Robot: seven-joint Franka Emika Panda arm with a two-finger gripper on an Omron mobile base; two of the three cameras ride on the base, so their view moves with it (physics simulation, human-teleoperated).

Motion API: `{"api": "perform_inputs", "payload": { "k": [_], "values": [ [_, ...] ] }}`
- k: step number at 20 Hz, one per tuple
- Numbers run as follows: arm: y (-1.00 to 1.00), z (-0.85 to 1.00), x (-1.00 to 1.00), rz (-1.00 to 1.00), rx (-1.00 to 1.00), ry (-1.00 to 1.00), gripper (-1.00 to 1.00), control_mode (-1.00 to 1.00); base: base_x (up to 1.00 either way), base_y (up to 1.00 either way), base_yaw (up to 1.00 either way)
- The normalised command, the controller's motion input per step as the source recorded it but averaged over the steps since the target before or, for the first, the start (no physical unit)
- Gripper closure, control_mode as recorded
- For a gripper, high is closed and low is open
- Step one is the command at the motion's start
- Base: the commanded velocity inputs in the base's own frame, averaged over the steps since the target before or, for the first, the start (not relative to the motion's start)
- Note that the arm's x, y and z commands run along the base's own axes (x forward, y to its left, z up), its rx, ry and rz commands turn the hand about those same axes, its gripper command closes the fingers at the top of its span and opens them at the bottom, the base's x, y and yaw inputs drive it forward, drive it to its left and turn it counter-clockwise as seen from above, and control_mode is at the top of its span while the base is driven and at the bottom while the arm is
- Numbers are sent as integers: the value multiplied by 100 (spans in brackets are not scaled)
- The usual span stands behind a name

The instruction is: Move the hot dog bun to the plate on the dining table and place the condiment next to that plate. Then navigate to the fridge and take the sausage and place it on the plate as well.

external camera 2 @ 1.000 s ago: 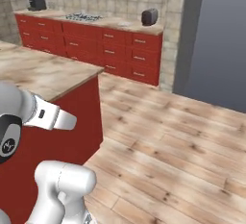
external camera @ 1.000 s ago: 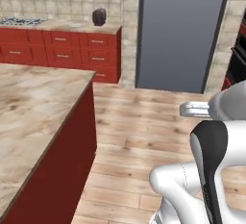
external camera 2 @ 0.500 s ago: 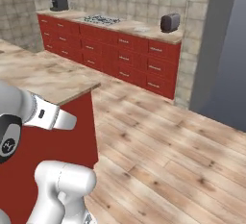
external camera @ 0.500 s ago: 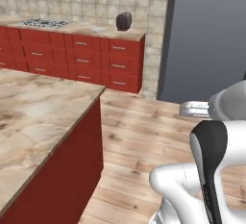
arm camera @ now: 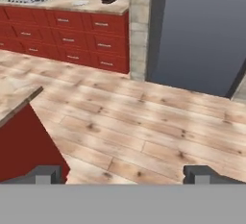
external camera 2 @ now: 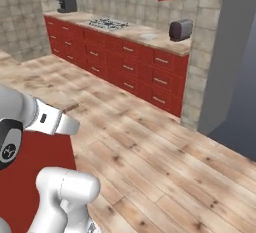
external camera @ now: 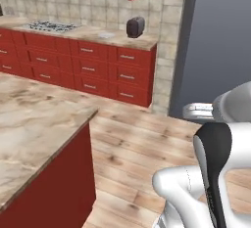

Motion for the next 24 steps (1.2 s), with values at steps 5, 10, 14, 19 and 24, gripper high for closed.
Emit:
{"api": "perform_inputs", "payload": {
  "k": [5,10,14,19,24],
  "values": [
    [0,0,0,0,0,0,-100,100,96,-89,23],
    [0,0,0,0,0,0,-100,100,100,-76,29],
    [0,0,0,0,0,0,-100,100,100,-67,32],
    [0,0,0,0,0,0,-100,100,100,-60,32],
    [0,0,0,0,0,0,-100,100,100,-44,25]
  ]
}}
